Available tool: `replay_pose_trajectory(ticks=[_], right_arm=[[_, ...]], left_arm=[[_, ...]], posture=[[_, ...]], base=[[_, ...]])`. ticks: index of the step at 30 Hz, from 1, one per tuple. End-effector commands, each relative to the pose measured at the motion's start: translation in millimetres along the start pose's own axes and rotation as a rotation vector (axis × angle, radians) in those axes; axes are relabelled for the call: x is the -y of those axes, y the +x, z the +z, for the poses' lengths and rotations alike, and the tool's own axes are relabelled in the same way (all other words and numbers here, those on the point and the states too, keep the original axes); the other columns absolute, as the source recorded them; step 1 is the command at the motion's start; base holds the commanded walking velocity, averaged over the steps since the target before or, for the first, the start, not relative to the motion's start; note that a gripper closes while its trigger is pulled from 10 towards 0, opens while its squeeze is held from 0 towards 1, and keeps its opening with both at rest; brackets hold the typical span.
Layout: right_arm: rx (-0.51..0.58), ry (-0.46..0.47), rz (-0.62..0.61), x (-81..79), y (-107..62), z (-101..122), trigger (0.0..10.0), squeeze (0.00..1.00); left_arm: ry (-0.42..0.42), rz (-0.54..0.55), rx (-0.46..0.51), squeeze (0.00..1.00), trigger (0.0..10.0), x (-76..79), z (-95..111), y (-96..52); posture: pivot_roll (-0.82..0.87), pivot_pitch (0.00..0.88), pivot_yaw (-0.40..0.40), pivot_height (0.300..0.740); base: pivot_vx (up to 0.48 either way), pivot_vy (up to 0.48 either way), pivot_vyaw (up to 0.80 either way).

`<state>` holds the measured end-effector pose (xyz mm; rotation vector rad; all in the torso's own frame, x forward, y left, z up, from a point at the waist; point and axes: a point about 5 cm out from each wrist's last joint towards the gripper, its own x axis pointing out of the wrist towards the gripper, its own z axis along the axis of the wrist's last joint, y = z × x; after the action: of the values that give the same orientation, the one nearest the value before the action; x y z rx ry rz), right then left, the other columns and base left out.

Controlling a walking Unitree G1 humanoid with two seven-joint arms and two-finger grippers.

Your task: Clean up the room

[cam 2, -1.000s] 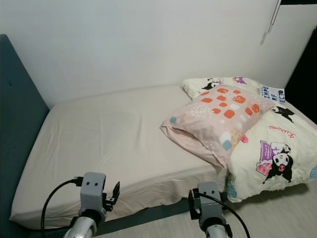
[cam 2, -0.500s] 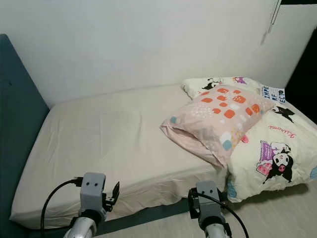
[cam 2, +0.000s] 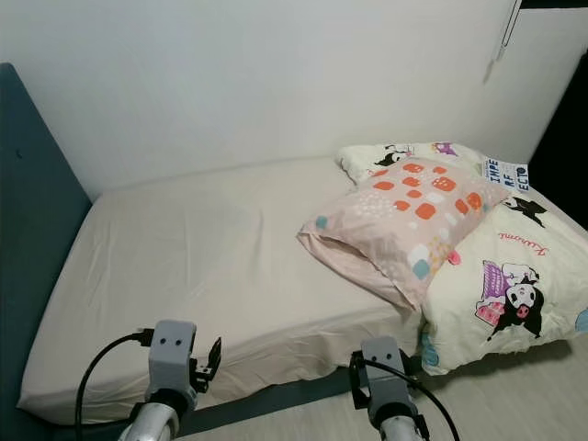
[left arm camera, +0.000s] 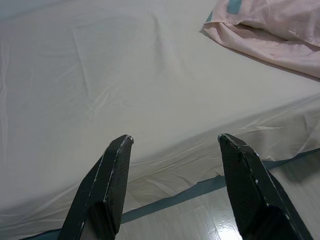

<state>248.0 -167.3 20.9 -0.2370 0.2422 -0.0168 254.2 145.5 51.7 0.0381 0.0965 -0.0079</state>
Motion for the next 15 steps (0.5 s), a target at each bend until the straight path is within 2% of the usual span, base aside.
replay_pose_trajectory(ticks=[1,15], right_arm=[[-0.004,0.001,0.000,-1.7,-2.1,-2.9,10.0,0.00],[0.007,-0.033,0.009,-2.6,-2.6,-2.7,10.0,0.00]], left_arm=[[0.010,0.005,-0.030,0.00,10.0,0.0,-8.0,-3.4],[0.004,0.012,-0.037,0.00,10.0,0.3,-9.4,-4.1]], posture=[[-0.03,0.137,0.008,0.740],[-0.04,0.143,0.008,0.740]], base=[[0.000,0.000,0.00],[0.000,0.000,0.00]])
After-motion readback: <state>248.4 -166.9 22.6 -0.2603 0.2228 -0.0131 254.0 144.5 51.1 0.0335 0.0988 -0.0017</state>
